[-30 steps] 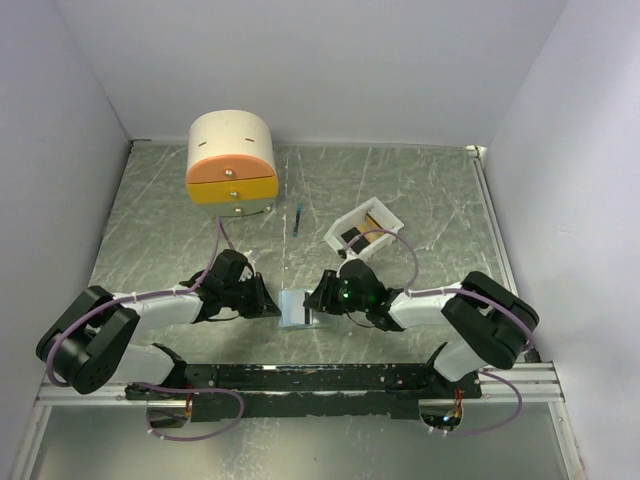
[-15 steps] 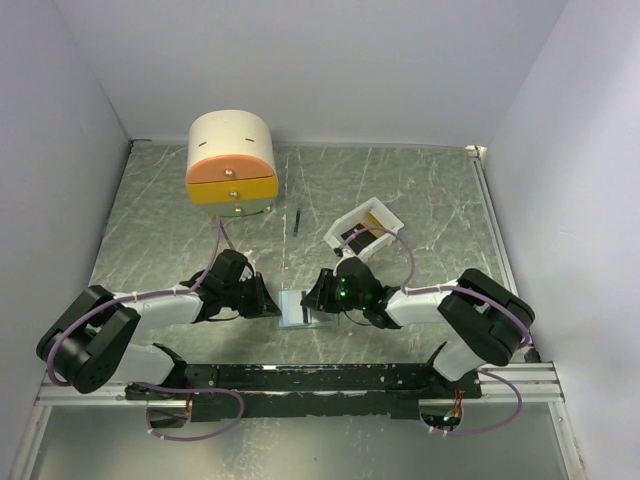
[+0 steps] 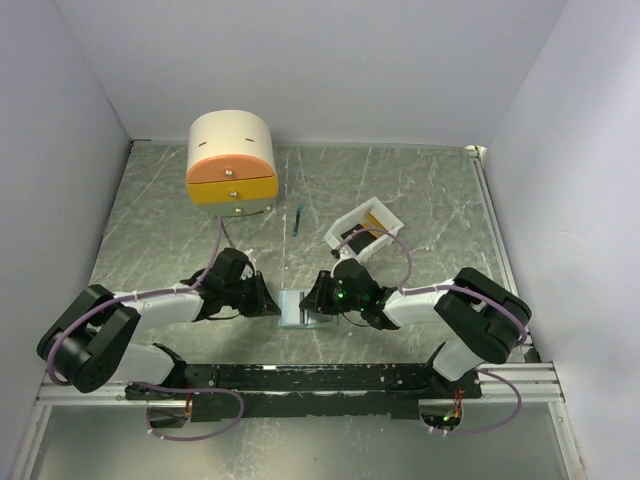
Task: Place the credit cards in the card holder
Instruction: Insert the credit card into the card holder.
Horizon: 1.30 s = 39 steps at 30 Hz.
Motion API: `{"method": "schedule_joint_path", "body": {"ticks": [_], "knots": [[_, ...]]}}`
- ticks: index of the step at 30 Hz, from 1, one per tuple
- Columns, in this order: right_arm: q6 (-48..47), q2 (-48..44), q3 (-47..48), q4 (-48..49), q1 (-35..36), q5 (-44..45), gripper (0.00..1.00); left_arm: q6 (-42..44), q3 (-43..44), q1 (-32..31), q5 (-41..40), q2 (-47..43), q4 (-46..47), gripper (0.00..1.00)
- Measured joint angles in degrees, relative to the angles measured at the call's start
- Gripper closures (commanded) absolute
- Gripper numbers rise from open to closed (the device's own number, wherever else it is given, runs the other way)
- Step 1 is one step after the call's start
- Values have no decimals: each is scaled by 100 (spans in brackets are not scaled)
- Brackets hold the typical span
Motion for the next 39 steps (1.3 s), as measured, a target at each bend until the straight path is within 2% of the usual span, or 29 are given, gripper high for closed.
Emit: {"method": "schedule_joint_path", "body": {"ticks": [7, 20, 23, 27, 35, 39], "knots": [[-7, 31, 44, -37, 24, 9, 75, 44, 94, 0, -20, 68, -92, 82], [-267, -297, 291, -732, 68, 240, 77, 129, 199, 0, -85, 76, -175, 81], [-286, -297, 297, -857, 70, 273, 73, 127, 199, 0, -83, 76, -173, 81], [-339, -295, 437, -1161, 74, 334, 71, 127, 199, 0, -85, 76, -173, 81], [-372, -328, 472, -1237, 76, 424, 81, 122, 199, 0, -90, 9, -197, 78], [-389, -328, 472, -1244, 79, 428, 82, 101, 199, 0, -90, -129, -195, 74]]}}
